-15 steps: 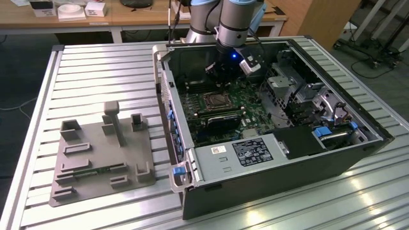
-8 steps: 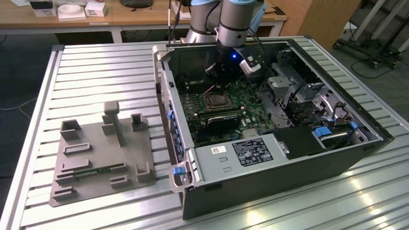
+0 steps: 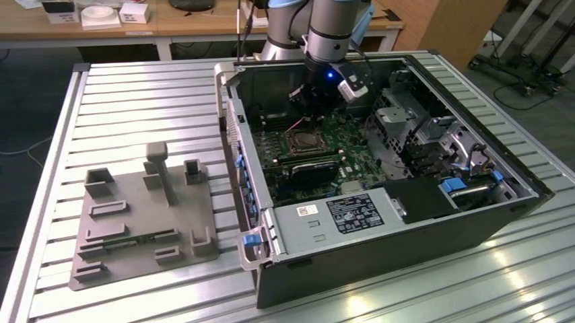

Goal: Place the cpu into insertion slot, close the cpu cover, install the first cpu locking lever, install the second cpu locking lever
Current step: 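Install the first cpu locking lever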

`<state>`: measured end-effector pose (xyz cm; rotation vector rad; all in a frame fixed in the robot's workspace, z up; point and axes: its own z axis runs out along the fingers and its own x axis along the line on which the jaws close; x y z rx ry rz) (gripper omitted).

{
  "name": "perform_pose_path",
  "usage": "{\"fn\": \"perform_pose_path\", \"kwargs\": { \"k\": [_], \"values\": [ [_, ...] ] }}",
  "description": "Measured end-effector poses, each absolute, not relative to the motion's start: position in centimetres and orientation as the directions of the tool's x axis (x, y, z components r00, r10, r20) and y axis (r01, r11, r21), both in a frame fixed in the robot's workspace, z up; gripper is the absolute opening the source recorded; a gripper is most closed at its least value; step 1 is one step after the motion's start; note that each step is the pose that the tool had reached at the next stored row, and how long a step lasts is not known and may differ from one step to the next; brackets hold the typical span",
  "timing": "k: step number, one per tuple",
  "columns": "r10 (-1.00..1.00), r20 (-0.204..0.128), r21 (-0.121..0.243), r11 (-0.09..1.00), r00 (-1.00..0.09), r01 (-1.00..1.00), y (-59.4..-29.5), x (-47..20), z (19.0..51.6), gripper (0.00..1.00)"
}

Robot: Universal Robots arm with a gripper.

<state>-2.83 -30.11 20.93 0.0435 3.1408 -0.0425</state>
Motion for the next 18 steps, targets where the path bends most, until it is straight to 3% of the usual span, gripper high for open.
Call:
{"fn": "perform_pose_path", "kwargs": {
  "k": [18],
  "values": [
    [0.028,-0.001,-0.028,0.999,-1.000,0.028,-30.8,-5.3,21.2,0.10]
  ]
}}
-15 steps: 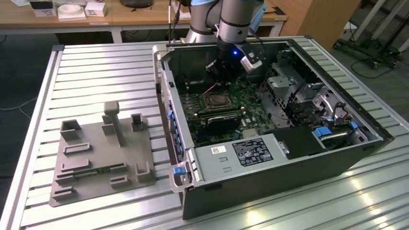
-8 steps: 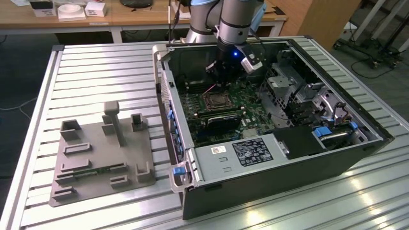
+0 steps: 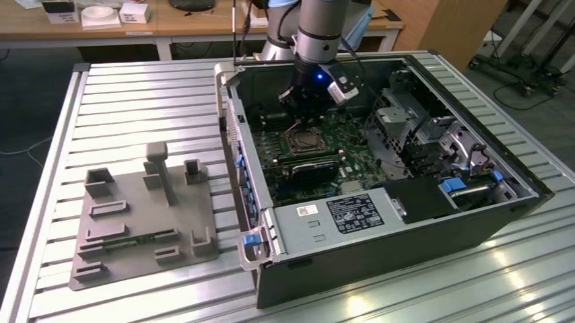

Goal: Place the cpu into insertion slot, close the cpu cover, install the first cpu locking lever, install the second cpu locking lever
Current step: 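Install the first cpu locking lever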

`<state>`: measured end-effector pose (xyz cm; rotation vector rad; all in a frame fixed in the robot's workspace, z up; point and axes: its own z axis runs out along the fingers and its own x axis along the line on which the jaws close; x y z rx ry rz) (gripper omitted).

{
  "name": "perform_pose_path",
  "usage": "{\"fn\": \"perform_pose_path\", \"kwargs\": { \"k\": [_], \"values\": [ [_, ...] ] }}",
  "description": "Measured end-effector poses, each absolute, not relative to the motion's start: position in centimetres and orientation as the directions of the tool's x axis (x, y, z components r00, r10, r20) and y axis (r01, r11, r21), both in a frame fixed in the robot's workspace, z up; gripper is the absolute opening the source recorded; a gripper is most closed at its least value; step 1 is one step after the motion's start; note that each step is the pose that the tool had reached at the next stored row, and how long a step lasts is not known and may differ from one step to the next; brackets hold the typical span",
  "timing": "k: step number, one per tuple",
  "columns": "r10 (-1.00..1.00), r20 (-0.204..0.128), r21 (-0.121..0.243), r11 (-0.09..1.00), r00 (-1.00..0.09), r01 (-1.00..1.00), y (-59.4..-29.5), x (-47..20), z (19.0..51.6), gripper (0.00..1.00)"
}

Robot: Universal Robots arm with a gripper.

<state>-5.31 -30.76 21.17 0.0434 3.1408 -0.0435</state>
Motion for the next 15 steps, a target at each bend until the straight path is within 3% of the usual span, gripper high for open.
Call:
{"fn": "perform_pose_path", "kwargs": {
  "k": [8,15],
  "values": [
    [0.028,0.000,-0.027,0.999,-1.000,0.028,-30.8,-6.8,21.3,0.10],
    [0.028,0.000,0.002,1.000,-1.000,0.028,-31.0,-7.0,22.4,0.10]
  ]
}}
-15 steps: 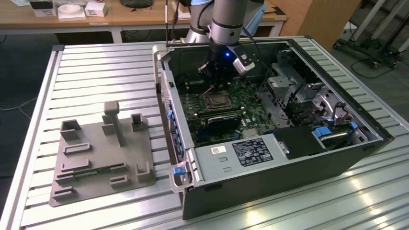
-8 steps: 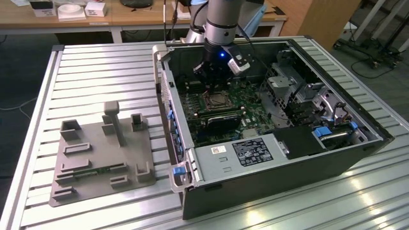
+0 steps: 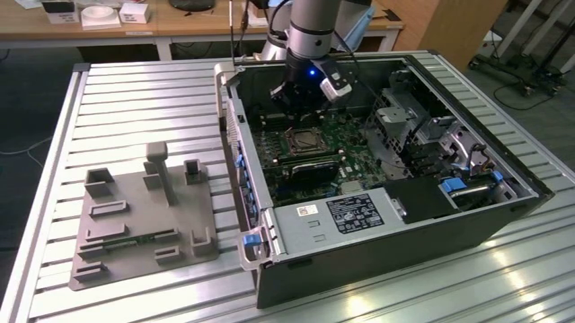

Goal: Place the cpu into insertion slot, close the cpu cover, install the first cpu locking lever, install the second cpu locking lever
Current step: 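Install the first cpu locking lever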

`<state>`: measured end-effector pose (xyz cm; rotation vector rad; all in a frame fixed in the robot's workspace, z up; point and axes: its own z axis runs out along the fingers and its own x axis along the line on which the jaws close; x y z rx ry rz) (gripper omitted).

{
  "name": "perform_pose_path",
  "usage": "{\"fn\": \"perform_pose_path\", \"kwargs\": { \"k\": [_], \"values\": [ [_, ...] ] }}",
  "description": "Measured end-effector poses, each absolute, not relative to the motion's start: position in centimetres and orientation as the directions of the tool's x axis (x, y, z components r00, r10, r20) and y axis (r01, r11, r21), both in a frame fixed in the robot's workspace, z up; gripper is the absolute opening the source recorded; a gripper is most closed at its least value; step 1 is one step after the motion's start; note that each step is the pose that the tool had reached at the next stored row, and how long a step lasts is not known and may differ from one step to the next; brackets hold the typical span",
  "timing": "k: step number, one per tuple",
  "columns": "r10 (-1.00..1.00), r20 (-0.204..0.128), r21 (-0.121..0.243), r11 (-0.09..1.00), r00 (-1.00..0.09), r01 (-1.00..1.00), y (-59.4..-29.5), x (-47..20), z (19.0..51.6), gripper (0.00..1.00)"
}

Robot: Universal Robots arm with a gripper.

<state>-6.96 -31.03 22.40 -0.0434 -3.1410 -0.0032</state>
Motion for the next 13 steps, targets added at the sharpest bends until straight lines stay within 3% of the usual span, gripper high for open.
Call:
{"fn": "perform_pose_path", "kwargs": {
  "k": [4,8,13],
  "values": [
    [0.028,0.001,0.030,0.999,-1.000,0.028,-31.19,-7.04,22.90,0.10],
    [0.027,0.003,0.096,0.995,-1.000,0.028,-31.34,-7.08,22.92,0.10],
    [0.027,0.003,0.088,0.996,-1.000,0.028,-31.30,-7.00,22.91,0.10]
  ]
}}
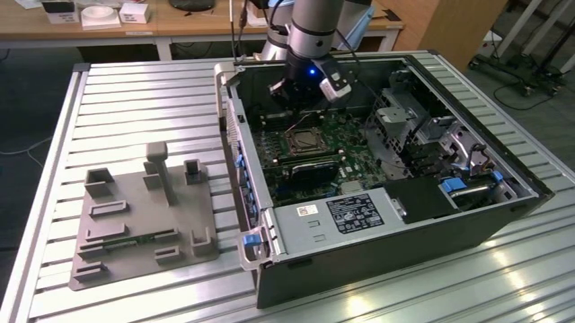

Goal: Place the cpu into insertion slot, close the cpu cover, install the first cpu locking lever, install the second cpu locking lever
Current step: 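Install the first cpu locking lever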

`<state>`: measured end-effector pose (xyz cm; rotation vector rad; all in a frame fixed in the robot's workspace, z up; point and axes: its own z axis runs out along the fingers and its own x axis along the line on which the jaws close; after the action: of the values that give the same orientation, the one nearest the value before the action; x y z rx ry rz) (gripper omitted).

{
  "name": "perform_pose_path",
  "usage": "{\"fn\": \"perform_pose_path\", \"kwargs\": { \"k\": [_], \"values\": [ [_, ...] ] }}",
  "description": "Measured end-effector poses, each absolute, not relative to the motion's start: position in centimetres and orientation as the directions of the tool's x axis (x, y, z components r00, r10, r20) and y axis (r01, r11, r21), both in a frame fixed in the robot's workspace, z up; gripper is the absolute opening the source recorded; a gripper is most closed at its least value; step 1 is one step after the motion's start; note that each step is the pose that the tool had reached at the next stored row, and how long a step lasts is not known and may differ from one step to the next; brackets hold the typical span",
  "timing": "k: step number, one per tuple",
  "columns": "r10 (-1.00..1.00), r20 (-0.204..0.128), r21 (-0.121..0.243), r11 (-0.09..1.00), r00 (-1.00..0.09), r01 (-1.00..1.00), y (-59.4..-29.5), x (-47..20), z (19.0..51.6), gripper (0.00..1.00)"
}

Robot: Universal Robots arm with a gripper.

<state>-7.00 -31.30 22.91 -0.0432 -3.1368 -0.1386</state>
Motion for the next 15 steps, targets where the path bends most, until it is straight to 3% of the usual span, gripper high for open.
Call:
{"fn": "perform_pose_path", "kwargs": {
  "k": [15],
  "values": [
    [0.028,0.002,0.074,0.997,-1.000,0.028,-30.3,-5.4,22.5,0.10]
  ]
}}
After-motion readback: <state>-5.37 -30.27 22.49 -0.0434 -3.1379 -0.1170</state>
